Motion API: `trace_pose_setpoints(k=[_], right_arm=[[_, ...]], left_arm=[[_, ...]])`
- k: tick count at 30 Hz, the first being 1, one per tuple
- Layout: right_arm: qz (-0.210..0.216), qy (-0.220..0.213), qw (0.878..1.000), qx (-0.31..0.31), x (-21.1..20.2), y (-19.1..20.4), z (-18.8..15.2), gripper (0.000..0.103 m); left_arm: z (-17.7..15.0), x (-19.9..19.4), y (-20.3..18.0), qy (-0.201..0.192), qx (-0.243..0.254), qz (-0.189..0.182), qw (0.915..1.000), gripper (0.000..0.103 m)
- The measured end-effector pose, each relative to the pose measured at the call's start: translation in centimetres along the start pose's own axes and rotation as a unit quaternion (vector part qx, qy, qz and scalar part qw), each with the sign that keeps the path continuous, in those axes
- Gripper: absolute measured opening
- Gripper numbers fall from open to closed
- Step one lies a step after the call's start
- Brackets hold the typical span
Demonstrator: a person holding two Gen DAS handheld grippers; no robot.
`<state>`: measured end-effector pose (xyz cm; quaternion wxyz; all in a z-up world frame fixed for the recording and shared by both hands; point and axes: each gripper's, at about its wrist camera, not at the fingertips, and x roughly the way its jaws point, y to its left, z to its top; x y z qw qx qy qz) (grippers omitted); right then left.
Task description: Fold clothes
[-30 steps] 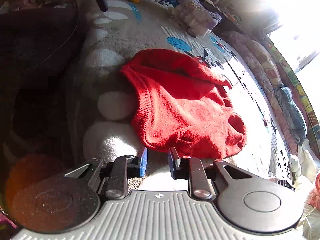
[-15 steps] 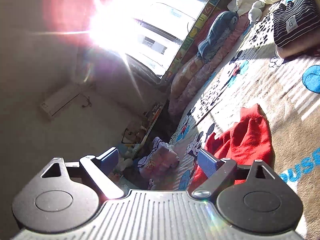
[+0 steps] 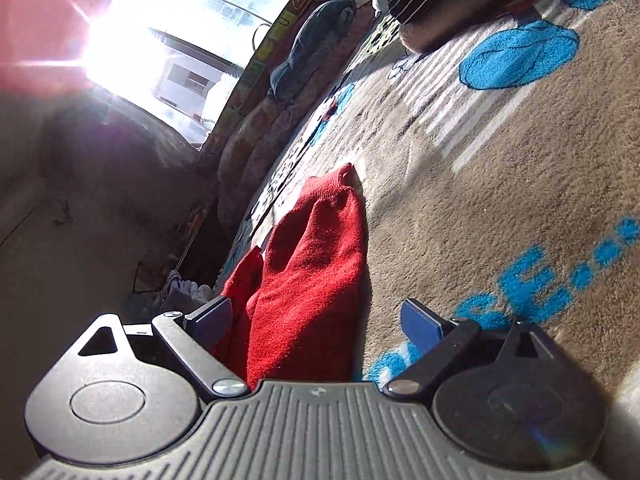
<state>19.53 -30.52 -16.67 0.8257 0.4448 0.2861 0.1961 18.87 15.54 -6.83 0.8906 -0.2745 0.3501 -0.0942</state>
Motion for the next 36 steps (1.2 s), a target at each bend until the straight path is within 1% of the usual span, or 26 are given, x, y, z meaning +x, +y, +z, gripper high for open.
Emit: trace_pose_setpoints(k=[3, 6, 9, 14, 16, 18, 20, 21, 22, 23, 25, 28, 31, 36], right_arm=[[-0.012, 0.024, 0.998, -0.051, 2.2, 0.9, 0.9, 0.091], [-0.024, 0.027, 0.996, -0.086, 4.0, 1.5, 1.6, 0.091], [-0.032, 0.021, 0.994, -0.104, 4.6, 1.6, 2.2, 0.09], [-0.033, 0.018, 0.992, -0.121, 4.9, 1.4, 2.4, 0.09], [-0.035, 0.016, 0.991, -0.131, 4.9, 1.5, 2.1, 0.09], [-0.038, 0.015, 0.989, -0.144, 5.1, 1.7, 1.9, 0.091], [-0.042, 0.014, 0.987, -0.156, 5.3, 1.9, 1.6, 0.092], [-0.045, 0.013, 0.986, -0.162, 5.3, 2.0, 1.5, 0.093], [-0.046, 0.013, 0.985, -0.166, 5.3, 2.1, 1.4, 0.093], [-0.046, 0.012, 0.985, -0.167, 5.3, 2.1, 1.4, 0.093], [-0.044, 0.012, 0.985, -0.165, 5.2, 2.0, 1.4, 0.093], [-0.043, 0.01, 0.986, -0.164, 5.1, 2.0, 1.4, 0.093], [-0.044, 0.009, 0.985, -0.166, 5.1, 2.0, 1.3, 0.093], [-0.044, 0.008, 0.985, -0.166, 5.1, 2.0, 1.2, 0.093]], left_arm=[[2.0, 3.2, 0.2, 0.012, 0.027, -0.001, 0.9996, 0.072], [4.2, 5.7, -0.1, 0.02, 0.046, 0.001, 0.9987, 0.071], [6.3, 8.2, -0.3, 0.025, 0.055, 0.01, 0.9981, 0.067], [8.9, 12.4, -0.5, 0.026, 0.062, 0.019, 0.9976, 0.064], [9.4, 14.1, -0.3, 0.035, 0.055, 0.022, 0.9976, 0.058], [9.6, 15.5, -0.2, 0.043, 0.054, 0.024, 0.9973, 0.057], [9.6, 16.4, -0.2, 0.05, 0.053, 0.025, 0.997, 0.052], [9.4, 16.7, -0.2, 0.053, 0.051, 0.023, 0.9971, 0.041], [9.3, 16.7, -0.5, 0.051, 0.053, 0.022, 0.997, 0.027], [9.1, 16.7, -0.7, 0.05, 0.056, 0.021, 0.997, 0.021], [8.9, 16.2, -1.6, 0.041, 0.071, 0.026, 0.9963, 0.004], [8.8, 14.4, -2.8, 0.02, 0.091, 0.031, 0.9952, 0.003], [9.1, 11.7, -3.8, -0.012, 0.112, 0.046, 0.9926, 0.002], [9.9, 5.8, -4.9, -0.075, 0.143, 0.08, 0.9836, 0.002]])
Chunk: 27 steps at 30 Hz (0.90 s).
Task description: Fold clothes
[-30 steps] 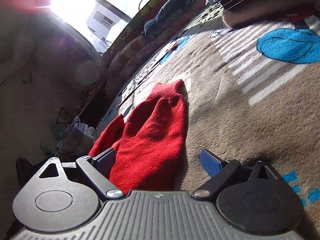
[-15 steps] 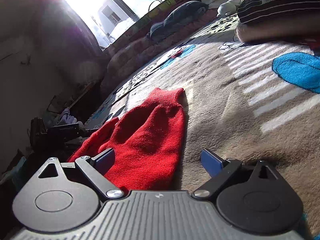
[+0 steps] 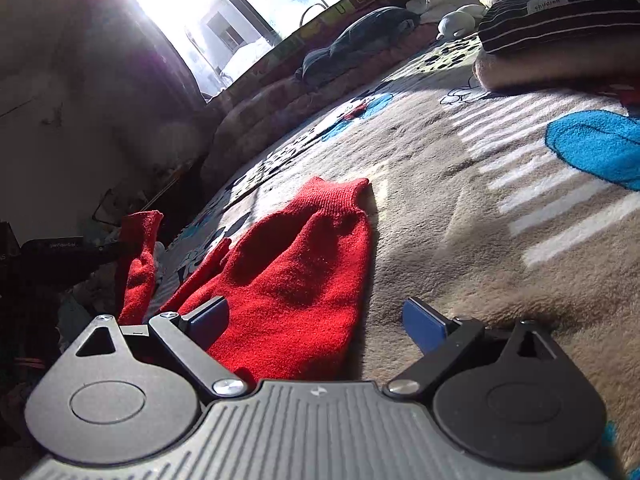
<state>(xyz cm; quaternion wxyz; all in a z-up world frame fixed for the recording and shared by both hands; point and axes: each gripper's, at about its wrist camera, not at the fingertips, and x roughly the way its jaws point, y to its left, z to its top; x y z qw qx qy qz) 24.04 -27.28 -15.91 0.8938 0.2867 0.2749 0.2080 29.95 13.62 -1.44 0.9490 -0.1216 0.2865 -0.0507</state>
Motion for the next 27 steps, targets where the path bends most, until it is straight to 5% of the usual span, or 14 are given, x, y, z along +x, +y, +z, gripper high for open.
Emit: trace_pose_setpoints(k=[11, 21, 27], right_arm=[[0.003, 0.0, 1.0, 0.002, -0.3, 0.0, 0.0, 0.093], [0.004, 0.001, 1.0, -0.005, -0.3, 0.1, -0.2, 0.094], [0.004, 0.003, 1.0, -0.016, -0.2, 0.3, -0.3, 0.097]], left_arm=[[0.1, -11.1, 5.0, -0.082, 0.014, 0.12, 0.9892, 0.002], [-5.4, -10.7, 13.3, -0.051, -0.046, 0.188, 0.9797, 0.003], [-6.8, -10.1, 15.5, -0.063, -0.064, 0.191, 0.9776, 0.002]])
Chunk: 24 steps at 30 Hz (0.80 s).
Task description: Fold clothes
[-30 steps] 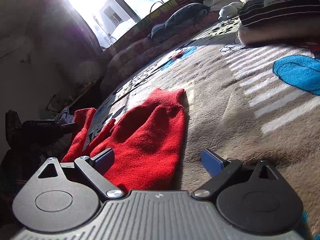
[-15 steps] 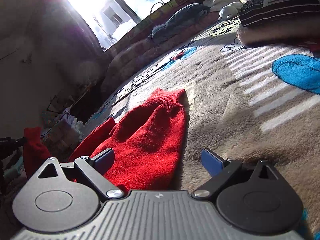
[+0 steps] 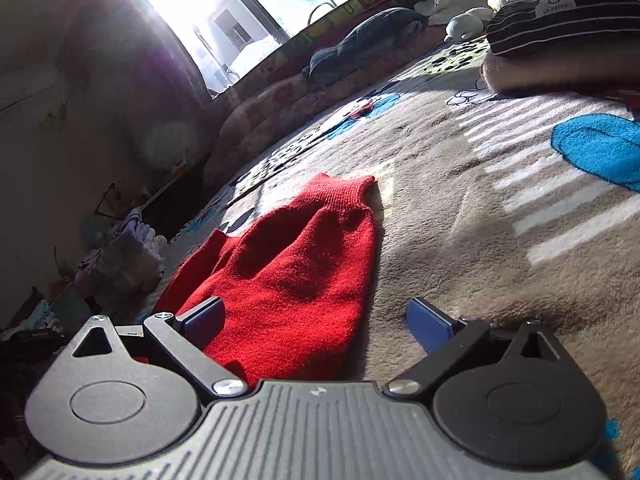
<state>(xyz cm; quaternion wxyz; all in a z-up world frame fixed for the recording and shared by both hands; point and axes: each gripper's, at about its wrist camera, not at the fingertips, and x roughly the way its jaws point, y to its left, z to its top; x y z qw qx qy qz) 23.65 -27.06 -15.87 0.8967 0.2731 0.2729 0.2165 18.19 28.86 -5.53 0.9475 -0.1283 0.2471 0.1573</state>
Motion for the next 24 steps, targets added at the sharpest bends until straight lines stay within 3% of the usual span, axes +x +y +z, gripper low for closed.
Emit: trace_pose_setpoints(k=[3, 5, 6, 8, 10, 11, 13, 16, 21, 24], right_arm=[[0.0, 0.001, 1.0, -0.006, 0.1, 0.2, 0.0, 0.099], [0.0, 0.002, 1.0, -0.008, 0.1, 0.2, -0.1, 0.1], [0.0, 0.002, 1.0, -0.008, 0.1, 0.2, -0.1, 0.1], [0.0, 0.002, 1.0, -0.01, 0.2, 0.2, -0.1, 0.1], [0.0, 0.002, 1.0, -0.014, 0.2, 0.3, -0.2, 0.101], [0.0, 0.002, 1.0, -0.015, 0.2, 0.3, -0.2, 0.102], [0.001, 0.001, 1.0, -0.015, 0.2, 0.3, -0.2, 0.102], [0.001, 0.001, 1.0, -0.016, 0.2, 0.3, -0.2, 0.102], [0.001, 0.001, 1.0, -0.018, 0.2, 0.3, -0.2, 0.102], [0.001, 0.001, 1.0, -0.019, 0.2, 0.4, -0.2, 0.102]], left_arm=[[-0.2, 1.3, 1.0, -0.009, -0.009, 0.012, 0.9998, 0.003], [-0.7, 3.0, 1.7, 0.04, -0.017, 0.038, 0.9983, 0.004], [-0.9, 3.1, 2.0, 0.047, -0.024, 0.032, 0.9981, 0.004], [-1.2, 3.0, 2.3, 0.052, -0.046, 0.011, 0.9975, 0.015], [-1.3, 2.8, 2.7, 0.051, -0.078, -0.017, 0.9955, 0.042], [-1.2, 3.0, 3.2, 0.051, -0.11, -0.032, 0.9921, 0.046], [-0.7, 3.6, 4.0, 0.053, -0.159, -0.05, 0.9845, 0.047], [0.3, 4.9, 3.9, 0.066, -0.184, -0.059, 0.9789, 0.048], [0.8, 4.2, 2.6, 0.068, -0.187, -0.099, 0.975, 0.048], [0.2, 4.2, 1.2, 0.086, -0.151, -0.079, 0.9816, 0.046]])
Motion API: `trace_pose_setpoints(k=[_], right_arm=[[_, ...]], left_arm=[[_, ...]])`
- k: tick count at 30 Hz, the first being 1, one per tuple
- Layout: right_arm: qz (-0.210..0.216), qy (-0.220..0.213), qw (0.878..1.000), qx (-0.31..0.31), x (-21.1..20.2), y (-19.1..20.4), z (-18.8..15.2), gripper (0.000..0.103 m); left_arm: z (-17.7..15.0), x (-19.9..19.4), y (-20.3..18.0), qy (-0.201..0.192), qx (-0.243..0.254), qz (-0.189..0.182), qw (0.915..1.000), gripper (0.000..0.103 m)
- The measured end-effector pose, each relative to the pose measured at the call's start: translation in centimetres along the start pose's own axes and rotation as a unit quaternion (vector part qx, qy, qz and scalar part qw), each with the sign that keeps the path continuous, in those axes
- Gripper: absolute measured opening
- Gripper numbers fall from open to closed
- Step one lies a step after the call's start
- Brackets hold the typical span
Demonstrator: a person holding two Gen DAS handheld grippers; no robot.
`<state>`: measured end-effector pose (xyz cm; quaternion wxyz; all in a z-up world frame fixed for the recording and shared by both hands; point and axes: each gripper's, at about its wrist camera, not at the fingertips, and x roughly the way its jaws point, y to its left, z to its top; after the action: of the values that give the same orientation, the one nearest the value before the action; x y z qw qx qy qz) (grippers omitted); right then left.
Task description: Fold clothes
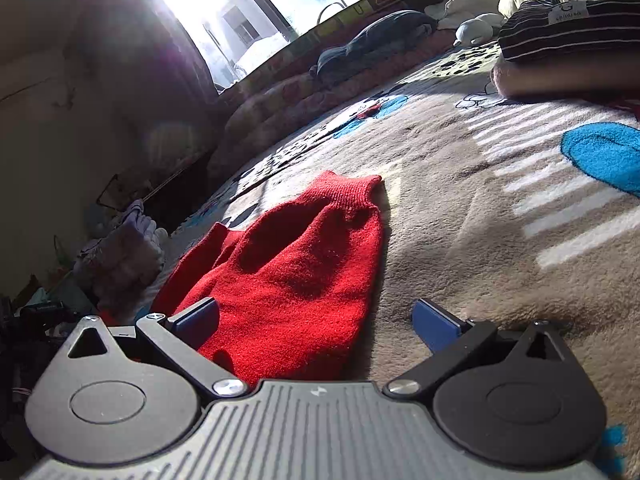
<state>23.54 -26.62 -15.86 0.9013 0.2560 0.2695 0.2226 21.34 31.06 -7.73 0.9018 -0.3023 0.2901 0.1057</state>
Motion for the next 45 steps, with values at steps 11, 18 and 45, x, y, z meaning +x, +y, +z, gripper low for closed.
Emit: trace_pose_setpoints(k=[11, 18, 45], right_arm=[[-0.001, 0.0, 1.0, -0.001, 0.1, 0.1, 0.0, 0.102], [0.003, 0.0, 1.0, 0.002, -0.1, -0.2, 0.1, 0.102], [-0.043, 0.048, 0.995, 0.071, 6.7, -3.1, 7.2, 0.072]], left_arm=[[-0.9, -1.7, -1.0, -0.051, 0.061, -0.019, 0.9967, 0.003], [-2.1, -2.6, 1.7, -0.047, -0.006, 0.059, 0.9971, 0.047], [-16.8, -1.0, -13.3, 0.013, 0.151, 0.035, 0.9878, 0.091]])
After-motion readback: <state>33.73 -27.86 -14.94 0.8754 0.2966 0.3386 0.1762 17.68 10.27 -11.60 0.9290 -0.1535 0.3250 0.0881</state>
